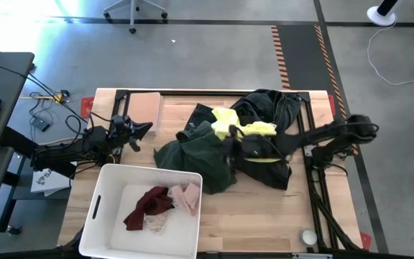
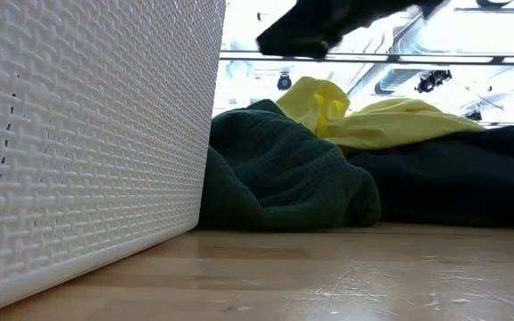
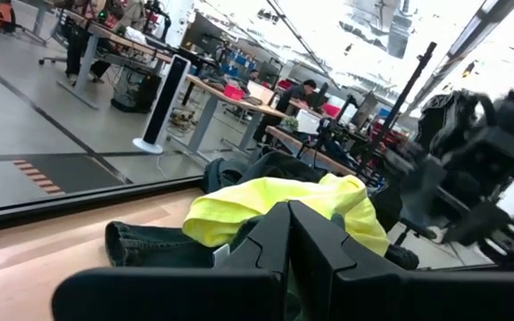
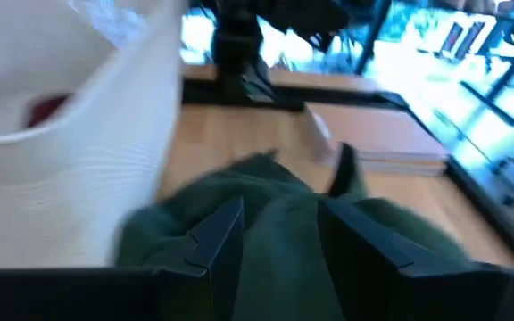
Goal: Sort clothes
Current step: Put the green shirt into the white bin
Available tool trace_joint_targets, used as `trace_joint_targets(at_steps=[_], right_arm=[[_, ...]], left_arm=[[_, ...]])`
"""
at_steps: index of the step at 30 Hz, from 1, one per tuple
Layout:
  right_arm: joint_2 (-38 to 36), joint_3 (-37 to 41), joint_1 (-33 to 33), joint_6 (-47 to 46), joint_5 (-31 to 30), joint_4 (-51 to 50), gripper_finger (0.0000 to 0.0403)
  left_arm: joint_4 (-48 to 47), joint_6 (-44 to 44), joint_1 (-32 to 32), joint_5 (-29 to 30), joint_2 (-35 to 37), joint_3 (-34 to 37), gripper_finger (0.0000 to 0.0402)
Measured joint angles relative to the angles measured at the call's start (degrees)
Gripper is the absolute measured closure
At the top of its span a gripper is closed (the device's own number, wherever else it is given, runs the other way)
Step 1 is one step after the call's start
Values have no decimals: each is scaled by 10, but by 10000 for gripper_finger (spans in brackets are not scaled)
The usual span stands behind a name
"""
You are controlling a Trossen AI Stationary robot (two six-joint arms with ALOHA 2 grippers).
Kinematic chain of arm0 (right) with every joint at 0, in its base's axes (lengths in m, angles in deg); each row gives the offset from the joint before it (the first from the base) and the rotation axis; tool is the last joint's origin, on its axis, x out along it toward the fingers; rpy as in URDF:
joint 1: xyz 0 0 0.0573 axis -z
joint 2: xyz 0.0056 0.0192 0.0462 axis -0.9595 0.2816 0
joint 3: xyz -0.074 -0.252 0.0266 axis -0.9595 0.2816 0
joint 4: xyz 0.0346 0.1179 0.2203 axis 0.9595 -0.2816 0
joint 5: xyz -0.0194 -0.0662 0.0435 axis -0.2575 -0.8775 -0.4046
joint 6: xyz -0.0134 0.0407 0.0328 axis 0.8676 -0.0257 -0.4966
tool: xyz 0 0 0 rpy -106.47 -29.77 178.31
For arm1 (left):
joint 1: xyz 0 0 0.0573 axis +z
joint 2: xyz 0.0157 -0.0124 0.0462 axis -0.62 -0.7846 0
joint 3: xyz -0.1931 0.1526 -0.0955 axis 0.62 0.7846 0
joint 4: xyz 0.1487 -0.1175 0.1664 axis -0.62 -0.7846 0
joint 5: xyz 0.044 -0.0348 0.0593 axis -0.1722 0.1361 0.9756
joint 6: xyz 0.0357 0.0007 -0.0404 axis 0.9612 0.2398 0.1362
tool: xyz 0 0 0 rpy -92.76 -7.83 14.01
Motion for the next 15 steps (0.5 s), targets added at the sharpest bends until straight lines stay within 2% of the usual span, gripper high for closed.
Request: trace_joint_targets(at_steps=[5,10,15], right_arm=[[64,-125,50,35,43,-143,260],[130,-227,81,60,48,-280,255],[174,-314,103,69,58,-402,199]], left_arm=[[0,0,0,0,0,0,397],[-13,0,0,0,0,0,397],[-29,0,0,0,0,0,397]])
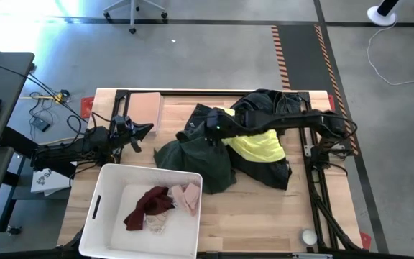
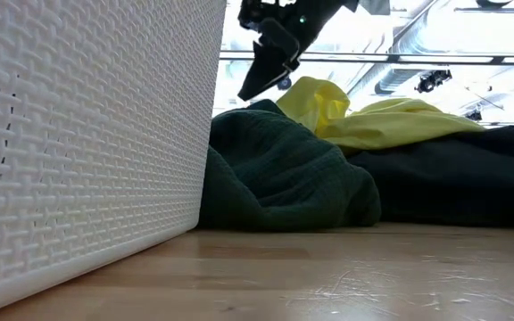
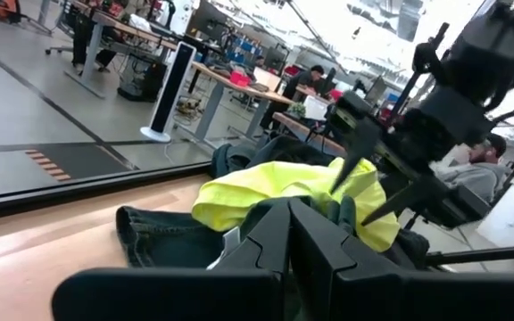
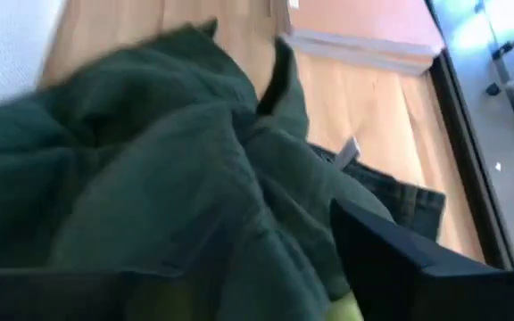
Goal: Sort clothes
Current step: Put the green shirt into the white bin
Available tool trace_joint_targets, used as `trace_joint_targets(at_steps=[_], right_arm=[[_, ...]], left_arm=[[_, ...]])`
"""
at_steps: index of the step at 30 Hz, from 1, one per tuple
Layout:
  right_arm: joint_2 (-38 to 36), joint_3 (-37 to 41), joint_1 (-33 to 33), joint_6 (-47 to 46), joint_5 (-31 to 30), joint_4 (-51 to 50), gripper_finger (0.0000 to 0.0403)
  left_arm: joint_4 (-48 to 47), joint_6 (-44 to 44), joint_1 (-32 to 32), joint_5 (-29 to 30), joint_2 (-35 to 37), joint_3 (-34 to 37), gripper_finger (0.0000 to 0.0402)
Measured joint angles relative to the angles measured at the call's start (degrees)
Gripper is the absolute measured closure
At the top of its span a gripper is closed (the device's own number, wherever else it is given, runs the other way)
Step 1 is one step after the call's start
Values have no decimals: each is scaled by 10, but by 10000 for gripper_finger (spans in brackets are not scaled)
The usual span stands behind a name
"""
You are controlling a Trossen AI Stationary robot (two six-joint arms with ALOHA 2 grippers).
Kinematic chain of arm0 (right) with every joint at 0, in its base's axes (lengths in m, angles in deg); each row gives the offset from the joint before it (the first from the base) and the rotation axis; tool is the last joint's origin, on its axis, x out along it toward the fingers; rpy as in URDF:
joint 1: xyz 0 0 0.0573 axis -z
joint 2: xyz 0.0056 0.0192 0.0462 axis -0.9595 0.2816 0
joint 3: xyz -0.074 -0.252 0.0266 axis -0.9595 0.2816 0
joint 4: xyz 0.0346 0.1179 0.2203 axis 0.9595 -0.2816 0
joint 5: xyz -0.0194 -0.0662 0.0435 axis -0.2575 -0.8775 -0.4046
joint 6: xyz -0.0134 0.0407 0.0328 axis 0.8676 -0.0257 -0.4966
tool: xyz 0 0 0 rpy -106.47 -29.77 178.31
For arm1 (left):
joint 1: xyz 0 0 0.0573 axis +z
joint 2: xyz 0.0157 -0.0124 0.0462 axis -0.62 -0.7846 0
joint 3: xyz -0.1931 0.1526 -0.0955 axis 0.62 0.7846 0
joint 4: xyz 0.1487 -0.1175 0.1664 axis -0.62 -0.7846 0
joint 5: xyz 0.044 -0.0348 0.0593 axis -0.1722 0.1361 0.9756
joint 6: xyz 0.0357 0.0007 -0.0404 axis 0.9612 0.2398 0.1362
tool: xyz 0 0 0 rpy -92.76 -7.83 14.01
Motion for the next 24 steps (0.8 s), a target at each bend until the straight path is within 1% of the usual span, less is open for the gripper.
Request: trace_joint_targets(at_steps=[2,6,7,9,11,14,19,22,24], right_arm=[[7,-17,3,13,1,-11,164],[7,-22,3,51,3,4,98],[7,-22,5,53,6,6,85],[7,-22,9,55,31,6,65],[15,-23,16,55,57,8,54],[36,-23,26,58,77,8,49],[73,-23,41,88,80,6,57],[90,-23,44,99,80,4,88],[97,-23,44,104,84,5,123]], left_arm=[[-1,0,0,0,0,0,397],[-1,0,0,0,0,0,397],[-1,0,0,0,0,0,397],[-1,0,0,0,0,0,397],[-1,0,0,0,0,0,397],[-1,0,0,0,0,0,397],[-1,0,0,0,0,0,397],[-1,0,0,0,0,0,397],[-1,0,0,0,0,0,397]])
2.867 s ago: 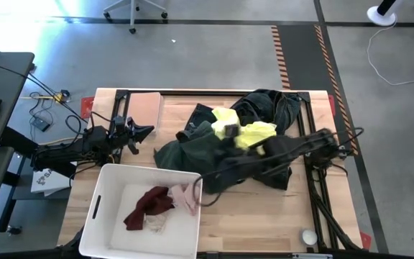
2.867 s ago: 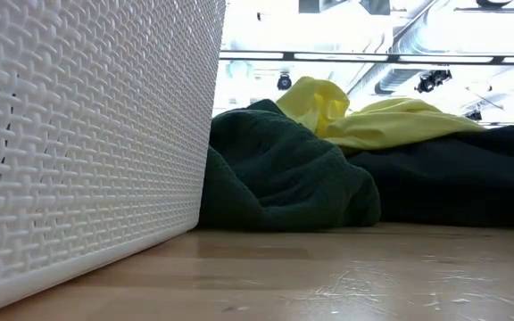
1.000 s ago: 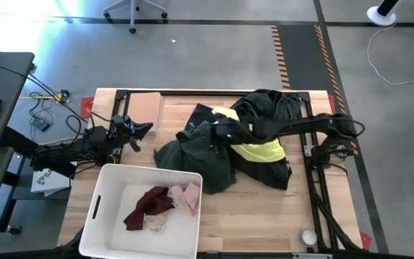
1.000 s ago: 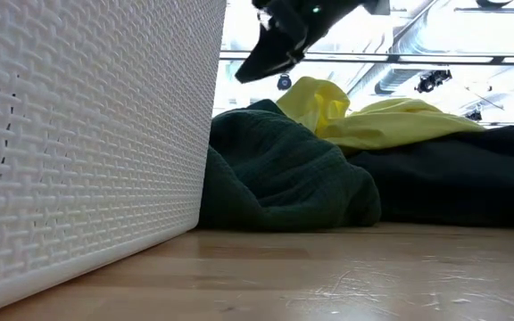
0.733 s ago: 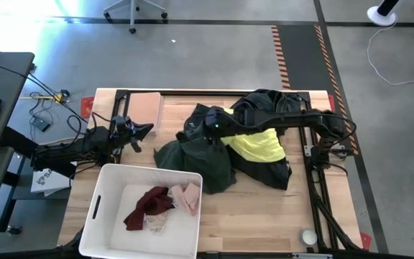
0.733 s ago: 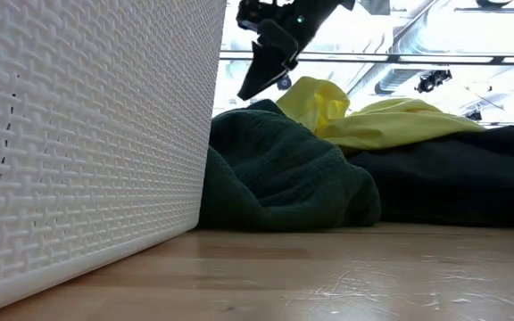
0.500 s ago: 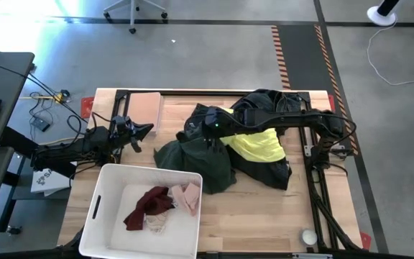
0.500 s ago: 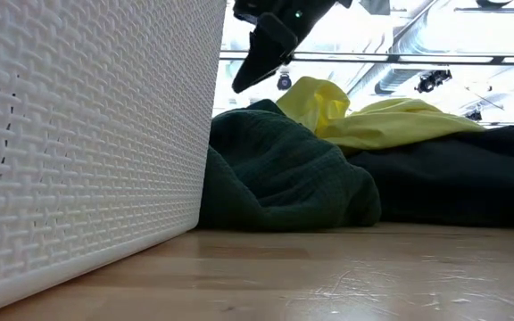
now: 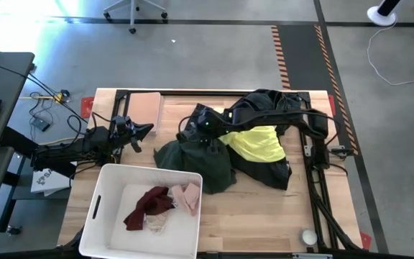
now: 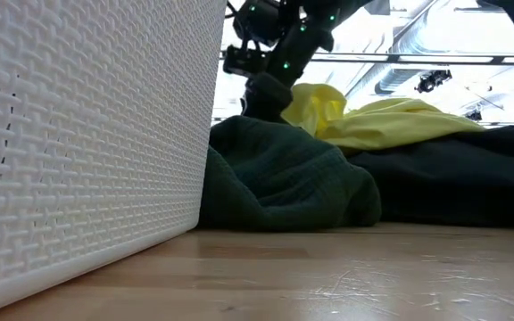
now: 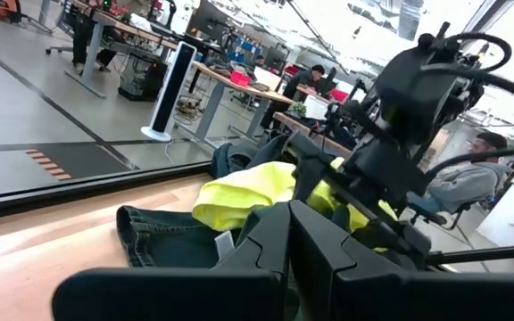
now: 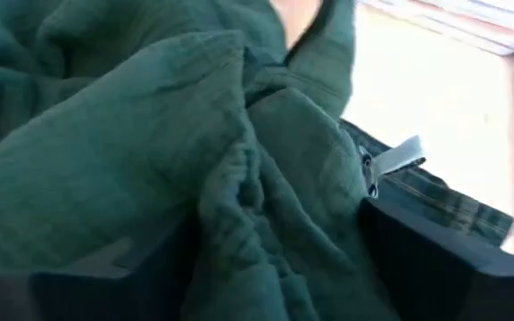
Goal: Sort clothes
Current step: Put the green shirt into the white bin
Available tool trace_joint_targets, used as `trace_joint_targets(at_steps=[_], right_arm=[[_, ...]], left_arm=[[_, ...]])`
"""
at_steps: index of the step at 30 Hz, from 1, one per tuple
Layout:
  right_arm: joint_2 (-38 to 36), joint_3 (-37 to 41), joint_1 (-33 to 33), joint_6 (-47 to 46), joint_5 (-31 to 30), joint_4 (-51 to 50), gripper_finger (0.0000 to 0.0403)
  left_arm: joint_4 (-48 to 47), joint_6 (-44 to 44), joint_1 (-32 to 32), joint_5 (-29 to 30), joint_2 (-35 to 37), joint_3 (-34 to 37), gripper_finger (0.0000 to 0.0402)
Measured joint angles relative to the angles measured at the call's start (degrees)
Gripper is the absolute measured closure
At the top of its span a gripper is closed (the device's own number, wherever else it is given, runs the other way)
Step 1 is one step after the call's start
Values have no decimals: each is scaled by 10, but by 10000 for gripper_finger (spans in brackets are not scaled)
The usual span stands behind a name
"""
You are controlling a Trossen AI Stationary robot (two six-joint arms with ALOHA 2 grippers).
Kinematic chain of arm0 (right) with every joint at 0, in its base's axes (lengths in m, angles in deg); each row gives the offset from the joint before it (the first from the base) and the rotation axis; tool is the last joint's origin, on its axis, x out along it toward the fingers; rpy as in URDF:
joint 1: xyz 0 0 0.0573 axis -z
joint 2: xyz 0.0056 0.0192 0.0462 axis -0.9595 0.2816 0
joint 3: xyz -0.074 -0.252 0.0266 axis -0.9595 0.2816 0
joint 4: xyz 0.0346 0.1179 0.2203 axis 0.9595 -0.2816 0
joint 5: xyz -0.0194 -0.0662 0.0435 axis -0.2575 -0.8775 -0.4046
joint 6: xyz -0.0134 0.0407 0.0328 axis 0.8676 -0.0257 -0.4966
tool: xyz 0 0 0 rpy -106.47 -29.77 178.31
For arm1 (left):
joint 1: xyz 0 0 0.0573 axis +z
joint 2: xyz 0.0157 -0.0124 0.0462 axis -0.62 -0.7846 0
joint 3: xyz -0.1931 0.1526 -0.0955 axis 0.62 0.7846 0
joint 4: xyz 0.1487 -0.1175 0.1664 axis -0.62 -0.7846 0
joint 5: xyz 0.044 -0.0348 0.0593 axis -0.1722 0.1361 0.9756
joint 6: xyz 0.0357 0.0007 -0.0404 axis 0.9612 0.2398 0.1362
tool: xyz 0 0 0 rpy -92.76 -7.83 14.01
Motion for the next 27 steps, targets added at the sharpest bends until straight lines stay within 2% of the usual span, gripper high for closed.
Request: trace_joint_targets(at_steps=[6,9,10,13,16,21,23,27], right_arm=[[10,0,-1,1,8,-7,278],[-6,1,-1,-3,1,-11,363],[-14,1,-1,-3,-8,-11,379],[-49,-9,-7,-8,-65,-14,378],[-86,-35,-21,1,-164,-12,365],[-137,-108,-57,51,-326,28,381],[-147,-141,-72,64,-349,58,383],[-151,-207,-94,74,-350,104,376]], left_arm=[[0,0,0,0,0,0,397],[0,0,0,0,0,0,397],[0,0,0,0,0,0,397],[0,0,0,0,0,0,397],[0,0,0,0,0,0,397],[0,1,0,0,0,0,397],[0,1,0,0,0,0,397],[0,1,0,0,0,0,397]])
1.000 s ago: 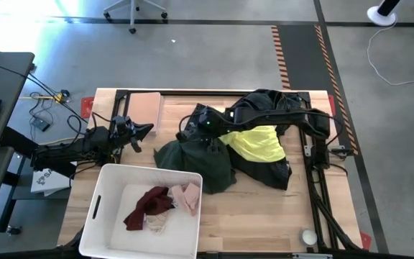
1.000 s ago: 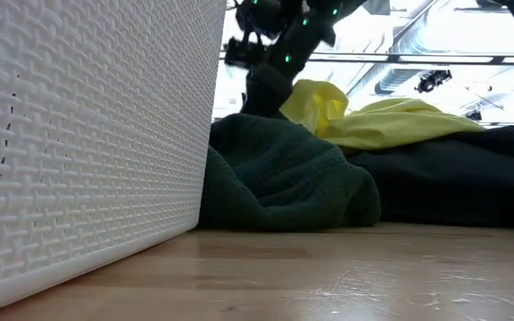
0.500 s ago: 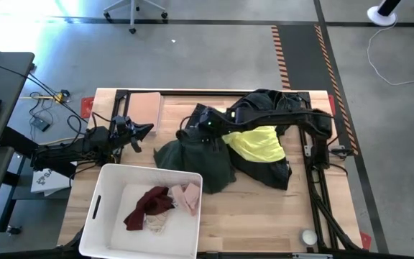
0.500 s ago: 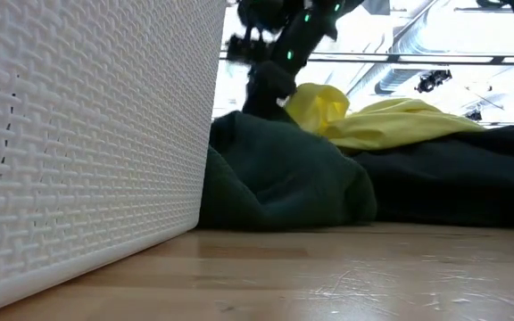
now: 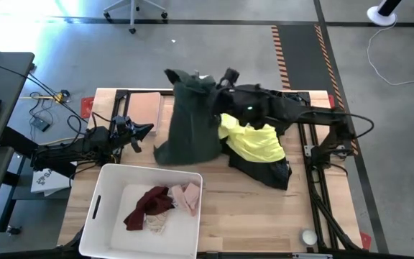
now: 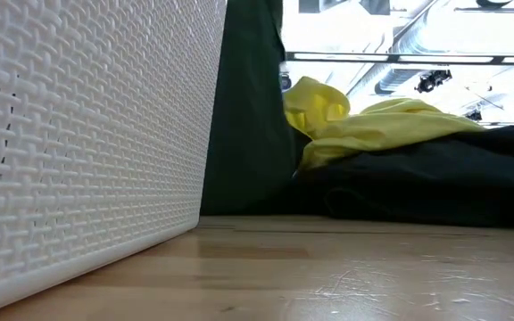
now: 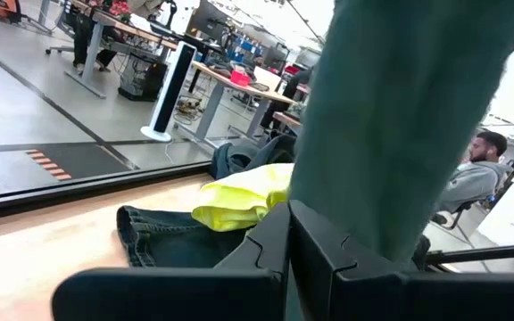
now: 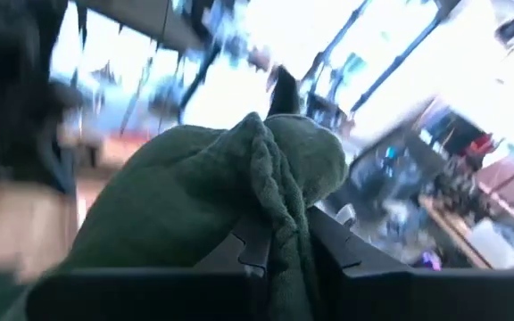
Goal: Sort clothes
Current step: Put the green shirt into the white bin
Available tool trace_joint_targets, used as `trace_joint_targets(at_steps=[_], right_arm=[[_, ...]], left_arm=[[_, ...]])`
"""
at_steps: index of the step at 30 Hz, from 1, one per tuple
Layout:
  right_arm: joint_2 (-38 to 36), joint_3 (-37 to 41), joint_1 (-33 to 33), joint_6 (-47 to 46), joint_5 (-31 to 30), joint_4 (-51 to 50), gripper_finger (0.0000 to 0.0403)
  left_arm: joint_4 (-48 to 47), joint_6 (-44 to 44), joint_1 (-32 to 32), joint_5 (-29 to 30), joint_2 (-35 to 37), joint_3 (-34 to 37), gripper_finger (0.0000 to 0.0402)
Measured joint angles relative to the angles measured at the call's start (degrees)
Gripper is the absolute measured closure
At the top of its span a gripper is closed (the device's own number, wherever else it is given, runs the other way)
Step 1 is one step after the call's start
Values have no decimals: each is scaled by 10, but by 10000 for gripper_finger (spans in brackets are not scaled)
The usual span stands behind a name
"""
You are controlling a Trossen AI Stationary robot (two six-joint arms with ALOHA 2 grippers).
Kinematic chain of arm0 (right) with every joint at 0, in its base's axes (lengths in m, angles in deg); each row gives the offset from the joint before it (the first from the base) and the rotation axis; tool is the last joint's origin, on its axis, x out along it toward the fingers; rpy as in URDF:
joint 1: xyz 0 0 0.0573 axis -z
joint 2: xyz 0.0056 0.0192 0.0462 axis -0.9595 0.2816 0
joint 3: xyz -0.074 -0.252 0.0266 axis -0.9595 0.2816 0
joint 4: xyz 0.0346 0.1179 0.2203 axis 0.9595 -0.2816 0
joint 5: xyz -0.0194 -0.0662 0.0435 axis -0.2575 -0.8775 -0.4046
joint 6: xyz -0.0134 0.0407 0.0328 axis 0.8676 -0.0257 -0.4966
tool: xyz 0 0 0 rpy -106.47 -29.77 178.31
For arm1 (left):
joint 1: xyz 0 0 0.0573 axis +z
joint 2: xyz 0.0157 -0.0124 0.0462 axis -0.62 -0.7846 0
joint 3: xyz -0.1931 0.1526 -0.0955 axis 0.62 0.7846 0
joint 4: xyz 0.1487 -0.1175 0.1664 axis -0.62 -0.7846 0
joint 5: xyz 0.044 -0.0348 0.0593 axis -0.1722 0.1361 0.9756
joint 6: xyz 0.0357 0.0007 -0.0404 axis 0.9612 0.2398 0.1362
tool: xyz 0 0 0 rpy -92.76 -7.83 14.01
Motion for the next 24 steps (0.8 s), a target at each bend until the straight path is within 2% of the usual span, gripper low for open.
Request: trace_joint_targets(at_steps=[3,6,9,12,15,19,24], right_arm=[[-1,-19,-11,26,-1,30,375],[-1,-17,-16,27,-19,14,377],[-1,-3,-17,-8,-45,-86,377],[0,21,-16,-120,-34,-223,377],[-1,65,-22,-227,33,-308,377],[-2,127,-75,-308,111,-384,377],[-3,174,-160,-414,272,-437,377]], left_arm=[[0,0,0,-4,0,0,397],[0,0,0,-11,0,0,397],[0,0,0,-16,0,0,397],[0,0,0,-16,0,0,397],[-2,0,0,-16,0,0,397],[-3,0,0,-15,0,0,397],[-5,2,0,-15,0,0,397]])
